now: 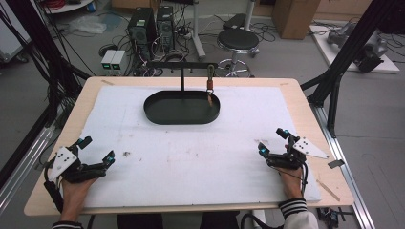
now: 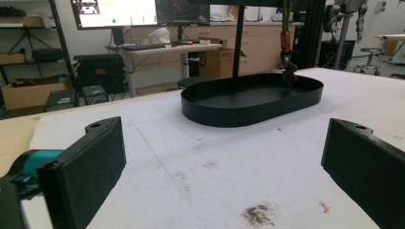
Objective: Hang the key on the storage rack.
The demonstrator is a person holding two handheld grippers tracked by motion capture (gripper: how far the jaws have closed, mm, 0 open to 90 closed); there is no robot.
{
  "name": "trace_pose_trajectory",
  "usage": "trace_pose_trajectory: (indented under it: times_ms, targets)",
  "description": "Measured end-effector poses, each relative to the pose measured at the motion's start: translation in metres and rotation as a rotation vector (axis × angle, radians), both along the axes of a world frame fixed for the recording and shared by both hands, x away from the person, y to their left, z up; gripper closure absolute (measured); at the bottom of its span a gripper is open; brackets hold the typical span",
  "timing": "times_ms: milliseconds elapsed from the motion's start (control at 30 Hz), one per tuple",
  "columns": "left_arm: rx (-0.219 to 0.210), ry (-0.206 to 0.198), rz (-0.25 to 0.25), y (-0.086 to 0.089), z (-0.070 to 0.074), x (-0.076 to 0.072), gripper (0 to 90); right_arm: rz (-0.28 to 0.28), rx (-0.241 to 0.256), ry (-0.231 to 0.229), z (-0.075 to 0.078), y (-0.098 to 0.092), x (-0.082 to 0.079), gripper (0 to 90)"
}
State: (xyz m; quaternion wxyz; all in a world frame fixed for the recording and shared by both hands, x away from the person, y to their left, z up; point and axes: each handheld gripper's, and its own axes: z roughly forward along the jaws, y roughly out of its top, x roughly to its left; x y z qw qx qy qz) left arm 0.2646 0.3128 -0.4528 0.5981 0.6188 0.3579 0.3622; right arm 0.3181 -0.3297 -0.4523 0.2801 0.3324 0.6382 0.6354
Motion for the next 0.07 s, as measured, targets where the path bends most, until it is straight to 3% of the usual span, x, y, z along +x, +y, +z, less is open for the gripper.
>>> trace_pose_trajectory:
  times_ms: [67]
  targets:
    - [-0.007,-0.007,0.003,0.0004,-0.0003,-0.0008,1.7,-0.005,-0.017,-0.009,0.0002,0.0019,-0.0003,0.4]
